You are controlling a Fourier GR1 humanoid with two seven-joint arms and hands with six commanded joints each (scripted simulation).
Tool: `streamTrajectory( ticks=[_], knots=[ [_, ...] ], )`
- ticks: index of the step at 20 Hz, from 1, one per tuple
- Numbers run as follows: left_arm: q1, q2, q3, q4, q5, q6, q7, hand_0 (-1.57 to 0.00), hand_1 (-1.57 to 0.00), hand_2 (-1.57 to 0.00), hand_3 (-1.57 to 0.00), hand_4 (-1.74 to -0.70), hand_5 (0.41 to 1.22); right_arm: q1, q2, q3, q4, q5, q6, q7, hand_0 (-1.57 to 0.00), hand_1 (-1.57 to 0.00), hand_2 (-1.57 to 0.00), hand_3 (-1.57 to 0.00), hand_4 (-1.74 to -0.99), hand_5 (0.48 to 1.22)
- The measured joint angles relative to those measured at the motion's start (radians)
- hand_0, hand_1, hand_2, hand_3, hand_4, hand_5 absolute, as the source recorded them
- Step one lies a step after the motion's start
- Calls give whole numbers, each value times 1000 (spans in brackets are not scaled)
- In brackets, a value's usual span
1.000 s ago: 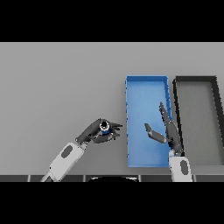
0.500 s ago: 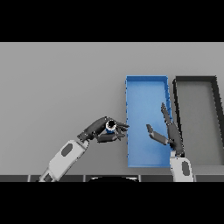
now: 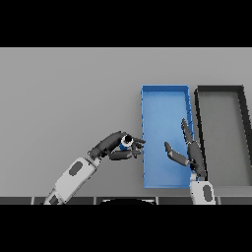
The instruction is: Pick up the blue pipe and place it into the blue bin.
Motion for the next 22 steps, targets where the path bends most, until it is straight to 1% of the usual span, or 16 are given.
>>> streamTrajectory(
  ticks=[2,3,5,6,7,10,11,12,13,14,15,16,17,19,21,22],
  knots=[
    [5,1,-2,7,-7,-3,-11,-1571,-1571,-1571,-1438,-1731,1221,-12,-13,-8,-26,-48,35,-17,1,1,1,1,-1197,604],
    [4,3,2,1,5,-10,-3,-1571,-1571,-1571,-1440,-1731,1221,-15,-12,-1,-62,-106,80,-19,1,1,1,1,-1199,593],
    [8,7,4,-4,7,-12,-8,-1571,-1571,-1571,-1440,-1731,1221,-43,-74,-20,-107,-209,158,69,1,1,1,1,-1215,561],
    [0,-2,3,10,-1,-8,3,-1571,-1571,-1571,-1440,-1730,1221,-64,-99,-12,-134,-248,200,90,1,1,1,1,-1232,550],
    [1,10,11,8,1,-12,-3,-1571,-1571,-1571,-1440,-1731,1221,-80,-116,3,-161,-276,231,117,1,1,1,1,-1250,532],
    [-2,6,12,6,6,-18,-1,-1571,-1571,-1571,-1439,-1731,1221,-131,-184,48,-251,-316,300,193,1,1,1,1,-1286,520],
    [-1,5,11,1,8,-19,5,-1571,-1571,-1571,-1439,-1731,1221,-163,-194,65,-260,-328,314,236,1,1,1,1,-1297,523],
    [-13,-9,8,17,-2,-14,15,-1571,-1571,-1571,-1439,-1732,1221,-193,-205,81,-288,-350,332,245,1,1,1,1,-1305,522],
    [-14,-18,0,22,-11,-10,19,-1571,-1571,-1571,-1438,-1732,1221,-225,-208,95,-294,-374,341,282,1,1,1,1,-1301,520],
    [-15,-8,8,22,-9,-15,14,-1571,-1571,-1571,-1437,-1732,1221,-259,-221,109,-299,-382,351,321,1,1,1,1,-1297,522],
    [-11,-1,10,14,-10,-17,8,-1571,-1571,-1571,-1436,-1732,1221,-297,-235,114,-305,-400,361,346,1,1,1,1,-1295,522],
    [-16,-8,9,20,-17,-11,17,-1571,-1571,-1571,-1435,-1732,1221,-332,-231,134,-314,-416,362,377,1,1,1,1,-1297,526],
    [-10,-7,6,17,-18,-16,6,-1571,-1571,-1571,-1436,-1732,1221,-366,-230,148,-309,-430,372,398,1,1,1,1,-1300,529],
    [-13,-5,16,25,-11,-20,3,-1571,-1571,-1571,-1437,-1732,1221,-413,-230,176,-297,-426,401,412,1,1,1,1,-1304,532],
    [-10,-1,19,37,-8,-34,-8,-1571,-1571,-1571,-1441,-1731,1221,-462,-220,197,-277,-432,418,428,1,1,1,1,-1282,530],
    [-5,-11,5,27,-13,-37,-11,-1571,-1571,-1571,-1452,-1729,1221,-491,-209,210,-259,-429,428,440,1,1,1,1,-1270,530]
  ],
)
